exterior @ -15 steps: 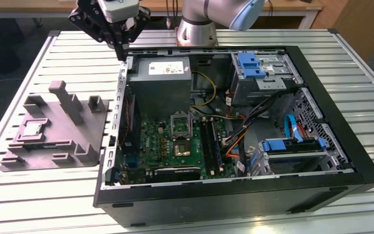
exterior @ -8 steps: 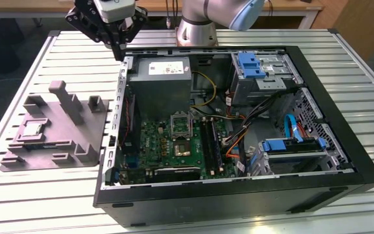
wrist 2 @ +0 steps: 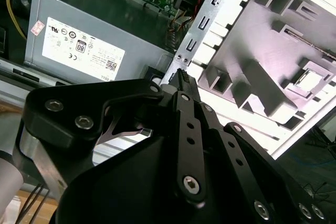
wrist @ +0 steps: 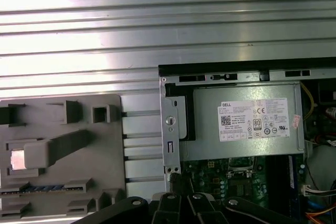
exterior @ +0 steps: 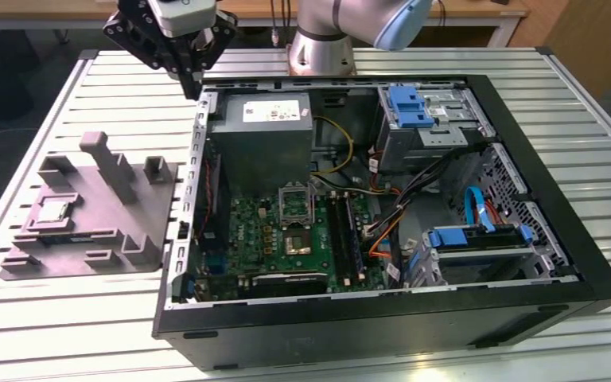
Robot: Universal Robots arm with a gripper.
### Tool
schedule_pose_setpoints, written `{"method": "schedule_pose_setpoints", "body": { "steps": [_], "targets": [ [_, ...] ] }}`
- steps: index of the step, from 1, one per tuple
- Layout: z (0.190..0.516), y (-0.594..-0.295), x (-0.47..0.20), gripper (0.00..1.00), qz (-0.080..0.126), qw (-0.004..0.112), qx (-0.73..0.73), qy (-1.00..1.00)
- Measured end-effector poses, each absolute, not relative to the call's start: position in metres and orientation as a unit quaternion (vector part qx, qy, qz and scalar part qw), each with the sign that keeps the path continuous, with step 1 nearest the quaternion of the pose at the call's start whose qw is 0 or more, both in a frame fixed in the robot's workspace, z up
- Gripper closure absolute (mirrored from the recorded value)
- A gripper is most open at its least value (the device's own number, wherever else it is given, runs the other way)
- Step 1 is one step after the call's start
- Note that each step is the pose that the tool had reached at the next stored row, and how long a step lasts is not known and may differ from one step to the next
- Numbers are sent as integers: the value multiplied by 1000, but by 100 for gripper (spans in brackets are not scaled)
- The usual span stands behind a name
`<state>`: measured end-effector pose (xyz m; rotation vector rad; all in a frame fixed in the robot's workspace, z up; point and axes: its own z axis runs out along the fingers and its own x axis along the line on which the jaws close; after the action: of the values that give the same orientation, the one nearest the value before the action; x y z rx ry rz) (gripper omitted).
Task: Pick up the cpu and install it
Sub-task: 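Reach for the cpu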
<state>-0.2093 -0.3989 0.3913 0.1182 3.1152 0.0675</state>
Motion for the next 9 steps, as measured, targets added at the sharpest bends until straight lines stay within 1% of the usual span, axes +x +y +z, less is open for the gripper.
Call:
{"method": "schedule_pose_setpoints", "body": {
  "steps": [9],
  "targets": [
    [391, -399, -212, 89, 22, 12, 38, 999]
  ]
}}
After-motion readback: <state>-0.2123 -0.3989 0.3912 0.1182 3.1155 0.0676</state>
